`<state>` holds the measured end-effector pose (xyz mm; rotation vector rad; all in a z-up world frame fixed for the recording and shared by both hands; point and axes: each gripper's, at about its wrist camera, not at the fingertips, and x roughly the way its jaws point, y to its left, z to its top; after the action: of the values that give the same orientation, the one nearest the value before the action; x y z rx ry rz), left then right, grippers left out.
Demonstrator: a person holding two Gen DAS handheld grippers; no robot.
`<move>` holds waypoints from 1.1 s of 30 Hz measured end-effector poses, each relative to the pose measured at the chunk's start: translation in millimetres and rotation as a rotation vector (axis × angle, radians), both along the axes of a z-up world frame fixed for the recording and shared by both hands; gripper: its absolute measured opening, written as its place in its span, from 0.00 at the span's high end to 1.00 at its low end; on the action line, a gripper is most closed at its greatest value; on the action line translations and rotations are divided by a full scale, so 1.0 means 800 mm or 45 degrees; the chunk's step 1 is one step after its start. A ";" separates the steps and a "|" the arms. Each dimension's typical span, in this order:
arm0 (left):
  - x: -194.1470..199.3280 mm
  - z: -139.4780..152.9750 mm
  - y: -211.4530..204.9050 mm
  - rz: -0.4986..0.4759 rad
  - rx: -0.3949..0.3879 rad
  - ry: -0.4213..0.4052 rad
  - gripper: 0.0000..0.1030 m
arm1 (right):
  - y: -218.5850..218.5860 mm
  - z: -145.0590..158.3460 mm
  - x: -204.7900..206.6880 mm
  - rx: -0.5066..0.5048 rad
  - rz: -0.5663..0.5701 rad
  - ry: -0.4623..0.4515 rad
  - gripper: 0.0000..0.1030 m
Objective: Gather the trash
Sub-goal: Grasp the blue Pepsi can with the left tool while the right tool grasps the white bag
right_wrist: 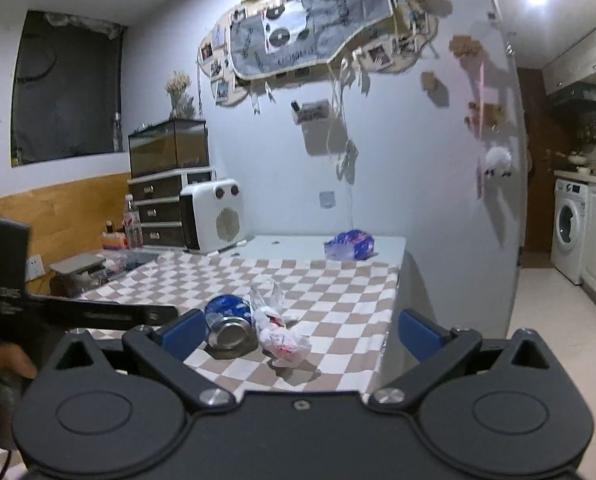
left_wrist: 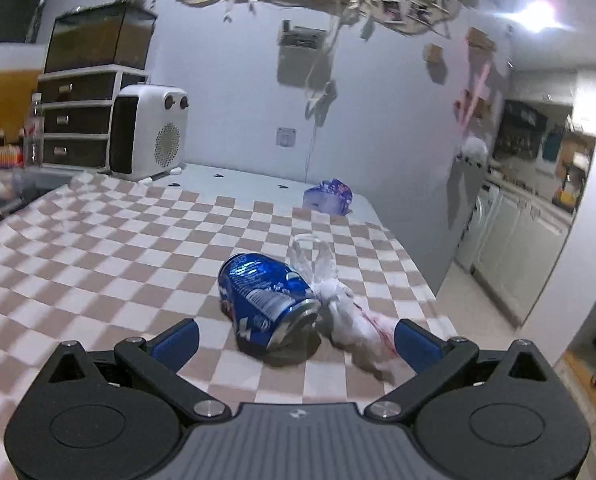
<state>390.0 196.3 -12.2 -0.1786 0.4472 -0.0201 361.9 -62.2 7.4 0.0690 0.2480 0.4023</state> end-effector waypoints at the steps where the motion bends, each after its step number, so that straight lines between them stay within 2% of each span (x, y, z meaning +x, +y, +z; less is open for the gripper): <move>1: 0.007 -0.008 -0.001 0.010 0.023 -0.028 0.01 | 0.005 -0.006 0.011 -0.012 0.001 0.000 0.01; 2: 0.014 -0.015 -0.005 0.010 0.076 -0.053 0.01 | 0.009 -0.013 0.020 -0.027 0.003 0.000 0.01; 4: 0.027 -0.028 -0.016 0.008 0.259 -0.086 0.02 | 0.018 -0.026 0.040 -0.071 0.004 0.002 0.04; 6: 0.035 -0.042 -0.025 -0.016 0.428 -0.121 0.07 | 0.025 -0.037 0.057 -0.120 0.001 0.004 0.06; 8: 0.039 -0.054 -0.028 -0.041 0.499 -0.138 0.14 | 0.030 -0.047 0.072 -0.153 0.002 0.000 0.07; 10: 0.044 -0.058 -0.027 -0.080 0.495 -0.121 0.27 | 0.037 -0.054 0.086 -0.174 0.016 -0.001 0.07; 14: 0.048 -0.059 -0.029 -0.172 0.501 -0.131 0.37 | 0.057 -0.066 0.114 -0.201 0.072 0.015 0.12; 16: 0.054 -0.061 -0.028 -0.197 0.492 -0.102 0.51 | 0.067 -0.072 0.127 -0.205 0.066 0.025 0.12; 17: 0.059 -0.061 -0.027 -0.197 0.484 -0.090 0.55 | 0.070 -0.074 0.133 -0.198 0.064 0.030 0.12; 19: 0.065 -0.062 -0.022 -0.176 0.460 -0.065 0.70 | 0.077 -0.080 0.146 -0.172 0.069 0.054 0.12; 20: 0.068 -0.063 -0.019 -0.162 0.444 -0.054 0.73 | 0.080 -0.083 0.151 -0.162 0.082 0.070 0.12; 23: 0.075 -0.063 -0.007 -0.129 0.373 -0.024 0.95 | 0.095 -0.093 0.164 -0.191 0.100 0.125 0.18; 24: 0.075 -0.064 -0.003 -0.122 0.354 -0.020 1.00 | 0.100 -0.095 0.166 -0.202 0.108 0.140 0.19; 25: 0.074 -0.063 -0.002 -0.124 0.342 -0.023 1.00 | 0.103 -0.096 0.167 -0.211 0.114 0.149 0.21; 28: 0.068 -0.061 -0.003 -0.129 0.349 -0.053 1.00 | 0.109 -0.098 0.160 -0.244 0.128 0.133 0.33; 30: 0.062 -0.060 -0.006 -0.145 0.358 -0.065 1.00 | 0.109 -0.098 0.155 -0.259 0.132 0.136 0.56; 32: 0.057 -0.060 -0.007 -0.152 0.362 -0.063 1.00 | 0.105 -0.099 0.149 -0.263 0.121 0.152 0.73; 33: 0.055 -0.059 -0.008 -0.150 0.361 -0.070 1.00 | 0.103 -0.099 0.148 -0.259 0.119 0.157 0.74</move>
<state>434.3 190.2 -59.7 0.1273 0.4010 -0.0766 480.0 19.8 -71.4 -0.1183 0.4136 0.4640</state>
